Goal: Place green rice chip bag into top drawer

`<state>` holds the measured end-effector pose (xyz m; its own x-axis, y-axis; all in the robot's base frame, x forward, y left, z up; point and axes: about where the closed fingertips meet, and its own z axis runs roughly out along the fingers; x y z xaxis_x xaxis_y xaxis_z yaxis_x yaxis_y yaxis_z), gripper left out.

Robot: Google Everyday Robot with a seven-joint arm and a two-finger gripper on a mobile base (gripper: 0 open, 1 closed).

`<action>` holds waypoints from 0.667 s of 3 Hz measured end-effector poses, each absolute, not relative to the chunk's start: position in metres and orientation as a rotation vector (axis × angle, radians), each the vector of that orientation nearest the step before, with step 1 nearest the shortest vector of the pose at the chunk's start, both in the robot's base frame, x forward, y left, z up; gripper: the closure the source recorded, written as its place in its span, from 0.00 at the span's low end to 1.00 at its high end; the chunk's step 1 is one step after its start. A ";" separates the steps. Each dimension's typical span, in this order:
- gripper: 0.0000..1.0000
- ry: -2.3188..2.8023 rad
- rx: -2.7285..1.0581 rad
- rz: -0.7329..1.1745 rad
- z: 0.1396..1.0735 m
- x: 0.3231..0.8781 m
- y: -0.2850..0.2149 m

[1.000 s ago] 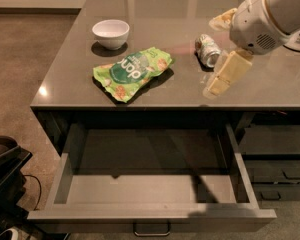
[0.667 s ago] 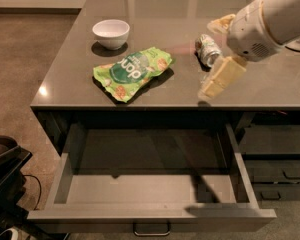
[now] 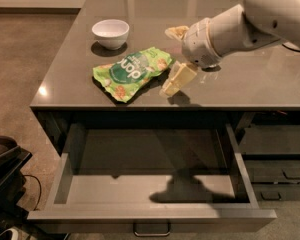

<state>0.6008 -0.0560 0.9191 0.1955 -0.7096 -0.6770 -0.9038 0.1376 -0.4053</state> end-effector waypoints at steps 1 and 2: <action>0.00 1.561 -1.621 0.297 0.912 0.603 -0.055; 0.00 1.577 -1.593 0.295 0.908 0.601 -0.057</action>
Offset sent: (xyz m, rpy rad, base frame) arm -0.0014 -0.0084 -0.0145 0.0308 0.0110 -0.0594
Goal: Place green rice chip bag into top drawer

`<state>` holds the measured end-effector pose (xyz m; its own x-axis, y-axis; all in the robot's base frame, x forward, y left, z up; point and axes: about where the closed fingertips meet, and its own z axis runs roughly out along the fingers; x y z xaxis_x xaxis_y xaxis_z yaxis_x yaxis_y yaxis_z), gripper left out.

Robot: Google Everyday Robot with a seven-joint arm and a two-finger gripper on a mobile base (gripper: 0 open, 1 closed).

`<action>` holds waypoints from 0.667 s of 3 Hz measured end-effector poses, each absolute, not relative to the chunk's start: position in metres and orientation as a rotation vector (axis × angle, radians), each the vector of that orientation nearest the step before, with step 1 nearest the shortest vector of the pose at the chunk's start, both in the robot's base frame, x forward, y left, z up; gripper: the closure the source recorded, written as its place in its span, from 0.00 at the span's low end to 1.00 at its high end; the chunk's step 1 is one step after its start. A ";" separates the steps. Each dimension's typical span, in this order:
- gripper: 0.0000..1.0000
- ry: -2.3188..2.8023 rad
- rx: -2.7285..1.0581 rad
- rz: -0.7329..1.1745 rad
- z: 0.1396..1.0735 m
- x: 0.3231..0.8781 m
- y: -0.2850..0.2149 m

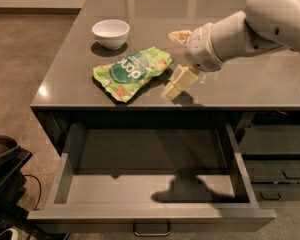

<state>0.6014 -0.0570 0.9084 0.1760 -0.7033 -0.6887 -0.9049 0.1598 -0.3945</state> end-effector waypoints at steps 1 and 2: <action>0.00 1.546 -1.560 0.295 0.897 0.618 -0.047; 0.00 1.459 -1.583 0.303 0.890 0.649 -0.022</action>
Offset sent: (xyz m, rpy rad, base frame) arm 0.0918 0.0652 -0.0159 0.0973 -0.1581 0.1221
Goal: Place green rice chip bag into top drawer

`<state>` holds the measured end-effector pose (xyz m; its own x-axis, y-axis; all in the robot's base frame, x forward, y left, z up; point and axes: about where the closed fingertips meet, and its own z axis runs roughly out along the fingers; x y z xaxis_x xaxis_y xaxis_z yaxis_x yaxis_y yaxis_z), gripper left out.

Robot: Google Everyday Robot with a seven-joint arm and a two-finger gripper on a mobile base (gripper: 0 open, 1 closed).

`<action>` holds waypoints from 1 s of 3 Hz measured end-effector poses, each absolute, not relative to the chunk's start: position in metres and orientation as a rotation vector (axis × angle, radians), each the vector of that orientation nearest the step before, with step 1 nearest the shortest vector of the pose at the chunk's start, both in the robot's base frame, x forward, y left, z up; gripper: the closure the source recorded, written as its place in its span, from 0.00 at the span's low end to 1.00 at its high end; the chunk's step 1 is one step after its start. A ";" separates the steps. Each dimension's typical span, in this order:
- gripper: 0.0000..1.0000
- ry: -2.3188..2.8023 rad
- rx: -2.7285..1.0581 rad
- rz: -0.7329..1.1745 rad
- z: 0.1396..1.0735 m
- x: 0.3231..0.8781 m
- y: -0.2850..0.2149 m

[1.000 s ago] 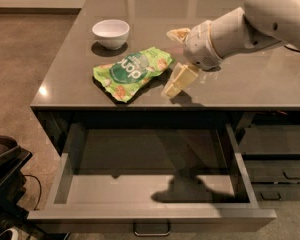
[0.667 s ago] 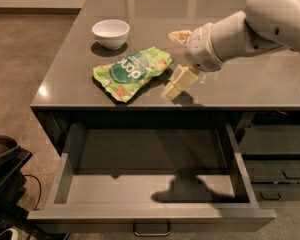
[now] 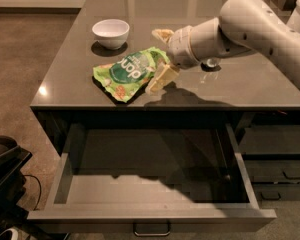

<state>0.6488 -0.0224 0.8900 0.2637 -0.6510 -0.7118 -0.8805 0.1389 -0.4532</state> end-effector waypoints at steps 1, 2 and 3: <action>0.00 1.367 -1.620 0.317 0.890 0.678 0.006; 0.00 1.284 -1.670 0.332 0.894 0.705 0.035; 0.00 1.288 -1.671 0.339 0.892 0.704 0.036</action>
Offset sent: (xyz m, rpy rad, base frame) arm 0.0824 0.0797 -0.0007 0.0024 -0.1049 0.2184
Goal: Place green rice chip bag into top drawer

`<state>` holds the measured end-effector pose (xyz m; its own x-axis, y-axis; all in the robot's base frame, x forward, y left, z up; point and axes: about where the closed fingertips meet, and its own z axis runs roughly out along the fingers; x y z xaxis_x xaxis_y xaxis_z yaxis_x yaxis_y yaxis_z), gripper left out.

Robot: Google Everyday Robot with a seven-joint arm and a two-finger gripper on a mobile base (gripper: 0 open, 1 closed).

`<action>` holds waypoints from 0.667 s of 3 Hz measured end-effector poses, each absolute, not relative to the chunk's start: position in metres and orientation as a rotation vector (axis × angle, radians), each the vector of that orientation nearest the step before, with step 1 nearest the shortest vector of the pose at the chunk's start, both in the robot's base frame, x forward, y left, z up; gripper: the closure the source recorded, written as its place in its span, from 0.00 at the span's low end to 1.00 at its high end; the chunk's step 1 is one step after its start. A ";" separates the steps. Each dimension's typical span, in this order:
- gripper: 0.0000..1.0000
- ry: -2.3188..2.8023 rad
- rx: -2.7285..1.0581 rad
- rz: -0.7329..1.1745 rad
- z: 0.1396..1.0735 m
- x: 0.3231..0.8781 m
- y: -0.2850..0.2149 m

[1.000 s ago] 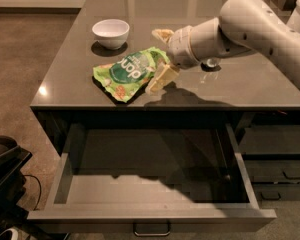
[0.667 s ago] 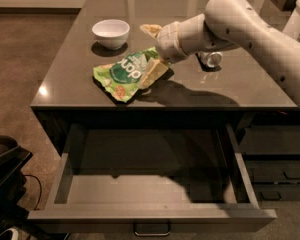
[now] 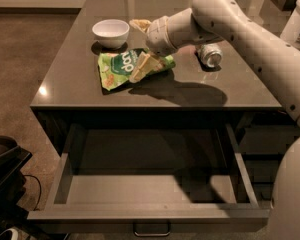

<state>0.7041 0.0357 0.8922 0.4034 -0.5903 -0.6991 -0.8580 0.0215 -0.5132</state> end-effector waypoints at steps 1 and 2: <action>0.00 1.328 -1.671 0.390 0.885 0.700 0.037; 0.00 1.373 -1.672 0.479 0.872 0.696 0.040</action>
Offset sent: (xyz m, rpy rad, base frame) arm -0.0131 0.0017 -0.0317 0.0242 0.2371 0.0235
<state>0.6957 0.0399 0.8720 0.3102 -0.5762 -0.7562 -0.9215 0.0134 -0.3881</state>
